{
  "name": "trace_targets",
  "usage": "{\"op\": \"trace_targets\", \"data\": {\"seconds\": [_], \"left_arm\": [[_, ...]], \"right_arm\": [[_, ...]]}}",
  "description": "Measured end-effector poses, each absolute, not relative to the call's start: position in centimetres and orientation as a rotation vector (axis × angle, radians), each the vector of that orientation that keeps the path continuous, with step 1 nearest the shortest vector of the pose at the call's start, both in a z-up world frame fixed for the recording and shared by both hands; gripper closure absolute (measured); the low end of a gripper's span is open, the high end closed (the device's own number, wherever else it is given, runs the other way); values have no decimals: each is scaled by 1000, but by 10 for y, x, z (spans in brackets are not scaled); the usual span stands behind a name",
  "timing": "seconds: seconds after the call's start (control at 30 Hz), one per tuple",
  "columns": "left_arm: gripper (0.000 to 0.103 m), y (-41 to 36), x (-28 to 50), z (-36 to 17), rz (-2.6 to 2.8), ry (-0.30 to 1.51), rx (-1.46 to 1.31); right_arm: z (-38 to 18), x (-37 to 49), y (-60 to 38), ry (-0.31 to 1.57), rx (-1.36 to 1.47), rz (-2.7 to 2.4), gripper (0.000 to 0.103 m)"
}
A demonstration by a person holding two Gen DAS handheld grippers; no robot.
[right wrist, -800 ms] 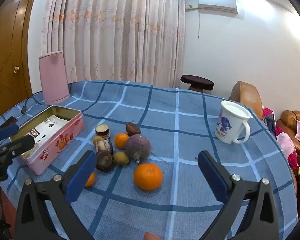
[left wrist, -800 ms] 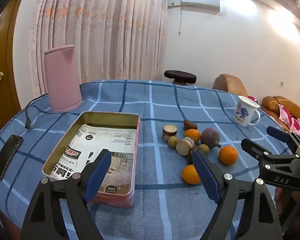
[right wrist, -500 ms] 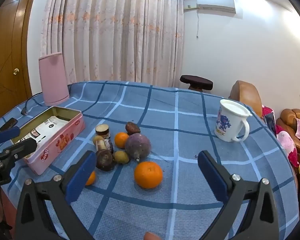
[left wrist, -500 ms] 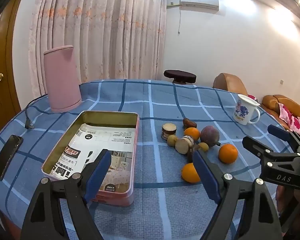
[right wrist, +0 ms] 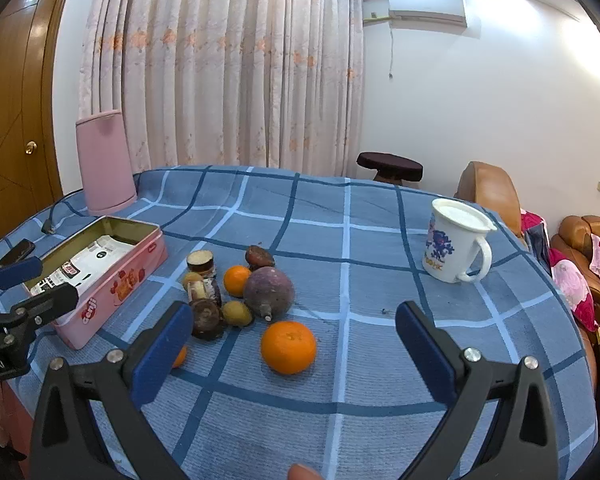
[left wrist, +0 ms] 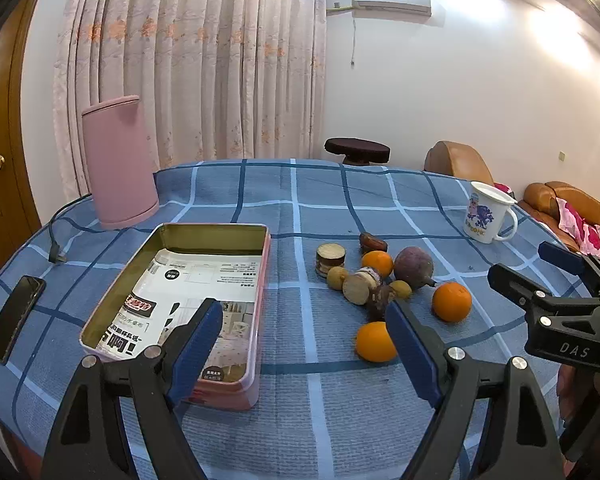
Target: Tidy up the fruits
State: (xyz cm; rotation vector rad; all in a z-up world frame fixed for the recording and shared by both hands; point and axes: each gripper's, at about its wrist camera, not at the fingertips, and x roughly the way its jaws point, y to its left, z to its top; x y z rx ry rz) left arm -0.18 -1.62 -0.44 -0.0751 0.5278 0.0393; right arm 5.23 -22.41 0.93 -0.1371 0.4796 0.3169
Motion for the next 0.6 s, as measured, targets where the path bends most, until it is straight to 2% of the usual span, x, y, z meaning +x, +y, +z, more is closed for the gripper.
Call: {"op": "trace_targets", "data": {"seconds": [0.6], "left_arm": [[18, -18, -2, -5, 36, 533, -71]], "right_arm": [[7, 49, -224, 476, -139, 319, 0]]}}
